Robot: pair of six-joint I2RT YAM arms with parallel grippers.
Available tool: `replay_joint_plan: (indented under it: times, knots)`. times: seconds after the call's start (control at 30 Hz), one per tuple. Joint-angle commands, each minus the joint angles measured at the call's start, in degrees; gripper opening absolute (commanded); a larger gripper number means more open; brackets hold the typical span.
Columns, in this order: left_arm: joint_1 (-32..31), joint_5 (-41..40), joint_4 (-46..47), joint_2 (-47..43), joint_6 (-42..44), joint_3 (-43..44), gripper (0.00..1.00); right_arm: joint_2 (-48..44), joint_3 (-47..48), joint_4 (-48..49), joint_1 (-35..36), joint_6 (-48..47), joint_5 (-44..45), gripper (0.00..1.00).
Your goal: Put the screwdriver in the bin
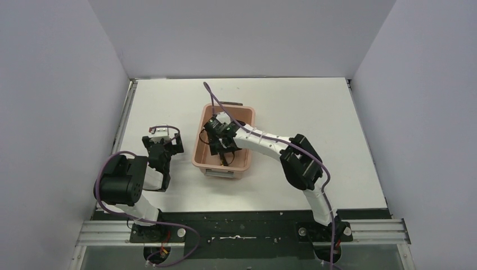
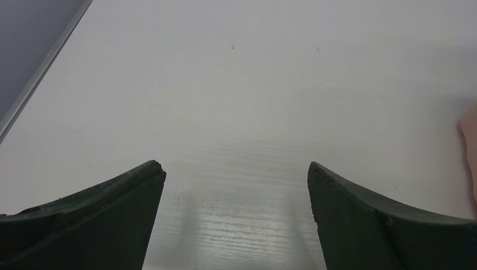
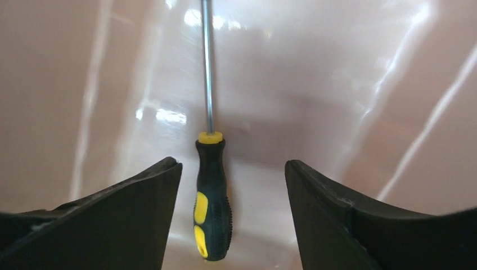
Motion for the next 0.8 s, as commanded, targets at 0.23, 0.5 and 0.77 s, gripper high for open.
replay_joint_plan:
  times: [0.23, 0.5, 0.77]
  knots:
    - [0.4, 0.9, 1.6, -0.8, 0.7, 0.4, 0.97, -21.8, 7.4, 0.6, 2.3, -7.5, 11.0, 1.0]
    - [0.4, 1.0, 1.6, -0.7, 0.7, 0.4, 0.97, -43.3, -16.8, 17.5, -7.5, -18.8, 16.2, 1.0]
    - [0.4, 0.9, 1.6, -0.7, 0.7, 0.4, 0.97, -66.0, -57.2, 48.5, -26.1, -26.2, 18.8, 1.0]
